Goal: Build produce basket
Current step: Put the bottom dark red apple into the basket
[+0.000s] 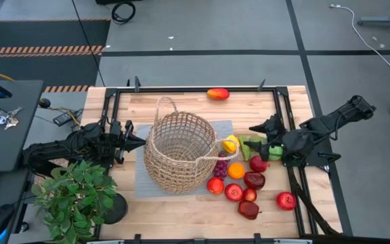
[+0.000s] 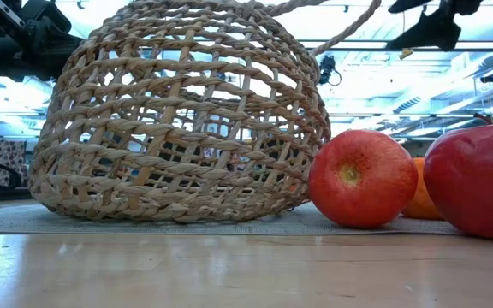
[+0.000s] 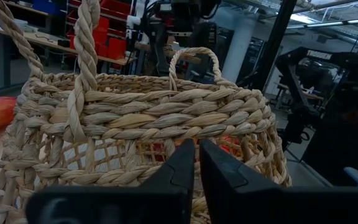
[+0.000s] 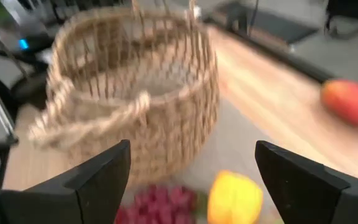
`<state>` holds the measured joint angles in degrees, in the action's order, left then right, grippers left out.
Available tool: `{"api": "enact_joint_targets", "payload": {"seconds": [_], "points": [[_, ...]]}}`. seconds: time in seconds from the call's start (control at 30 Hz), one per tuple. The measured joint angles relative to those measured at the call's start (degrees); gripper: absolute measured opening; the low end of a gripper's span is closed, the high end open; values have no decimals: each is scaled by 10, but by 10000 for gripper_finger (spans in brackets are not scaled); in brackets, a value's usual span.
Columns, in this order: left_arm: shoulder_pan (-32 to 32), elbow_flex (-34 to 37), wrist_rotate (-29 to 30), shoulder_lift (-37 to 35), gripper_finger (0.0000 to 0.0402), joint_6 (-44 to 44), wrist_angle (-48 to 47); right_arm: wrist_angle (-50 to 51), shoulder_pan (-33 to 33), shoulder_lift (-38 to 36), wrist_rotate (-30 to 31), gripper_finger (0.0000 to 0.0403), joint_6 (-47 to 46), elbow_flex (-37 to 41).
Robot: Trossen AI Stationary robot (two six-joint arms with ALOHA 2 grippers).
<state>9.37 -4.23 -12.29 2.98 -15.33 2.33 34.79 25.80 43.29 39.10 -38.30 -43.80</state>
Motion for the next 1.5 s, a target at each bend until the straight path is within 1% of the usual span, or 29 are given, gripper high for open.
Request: {"api": "enact_joint_targets", "payload": {"seconds": [0.17, 0.3, 0.53, 0.73, 0.97, 1.07, 1.27, 1.4, 1.5], "points": [[0, 0, 0, 0, 31, 0, 0, 85, 0, 55, -65, 348, -81, -39], [0, 0, 0, 0, 36, 0, 0, 130, 0, 101, -123, 348, -135, -60], [0, 0, 0, 0, 29, 0, 0, 194, 10, 192, -194, 347, -201, -105], [0, 0, 0, 0, 32, 0, 0, 269, 44, 274, -238, 347, -261, -165], [0, 0, 0, 0, 33, 0, 0, 363, 100, 359, -284, 347, -334, -250], [0, 0, 0, 0, 29, 0, 0, 365, 125, 383, -300, 347, -355, -276], [0, 0, 0, 0, 32, 0, 0, 344, 167, 429, -287, 347, -396, -315], [0, 0, 0, 0, 36, 0, 0, 308, 179, 471, -285, 347, -398, -332], [0, 0, 0, 0, 34, 0, 0, 301, 184, 512, -288, 347, -393, -359]]}}
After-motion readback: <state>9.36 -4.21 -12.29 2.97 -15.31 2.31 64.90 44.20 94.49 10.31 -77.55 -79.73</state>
